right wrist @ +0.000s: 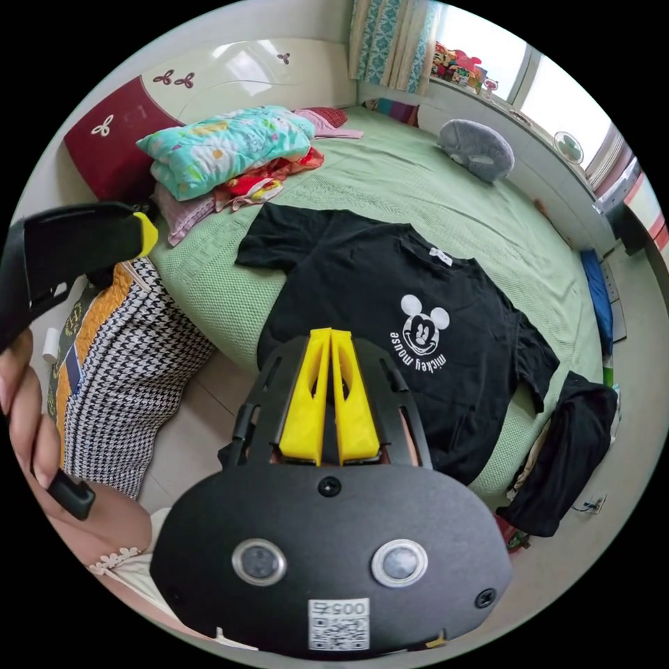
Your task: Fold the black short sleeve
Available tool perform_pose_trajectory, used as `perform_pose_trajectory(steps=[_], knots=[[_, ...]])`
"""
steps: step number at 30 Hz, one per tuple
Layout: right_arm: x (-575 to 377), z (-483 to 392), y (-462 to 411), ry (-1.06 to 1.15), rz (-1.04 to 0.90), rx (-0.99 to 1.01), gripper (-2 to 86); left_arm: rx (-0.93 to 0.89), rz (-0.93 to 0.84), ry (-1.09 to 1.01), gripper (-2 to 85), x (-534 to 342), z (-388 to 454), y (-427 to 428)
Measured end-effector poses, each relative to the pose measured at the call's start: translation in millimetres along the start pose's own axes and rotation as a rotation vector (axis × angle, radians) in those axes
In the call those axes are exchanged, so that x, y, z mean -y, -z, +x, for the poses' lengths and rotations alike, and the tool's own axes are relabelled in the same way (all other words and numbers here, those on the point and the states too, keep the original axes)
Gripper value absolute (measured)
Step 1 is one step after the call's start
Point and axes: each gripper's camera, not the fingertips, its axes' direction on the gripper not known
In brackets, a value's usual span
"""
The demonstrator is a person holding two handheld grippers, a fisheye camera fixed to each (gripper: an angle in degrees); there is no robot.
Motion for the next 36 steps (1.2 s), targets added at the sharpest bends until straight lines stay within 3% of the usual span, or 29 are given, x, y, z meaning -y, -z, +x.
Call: perform_pose_trajectory(steps=[21, 28, 36], knots=[[9, 13, 9, -0.037, -0.008, 0.0, -1.2, -0.098, 0.011, -0.051, -0.2, 1, -21, -17], [9, 26, 6, -0.072, -0.026, 0.003, -1.2, -0.085, -0.064, 0.002, -0.1, 7, -45, -72], [10, 42, 2, -0.102, -0.035, 0.014, -1.2, -0.211, -0.087, 0.049, -0.1, 11, -89, -142]])
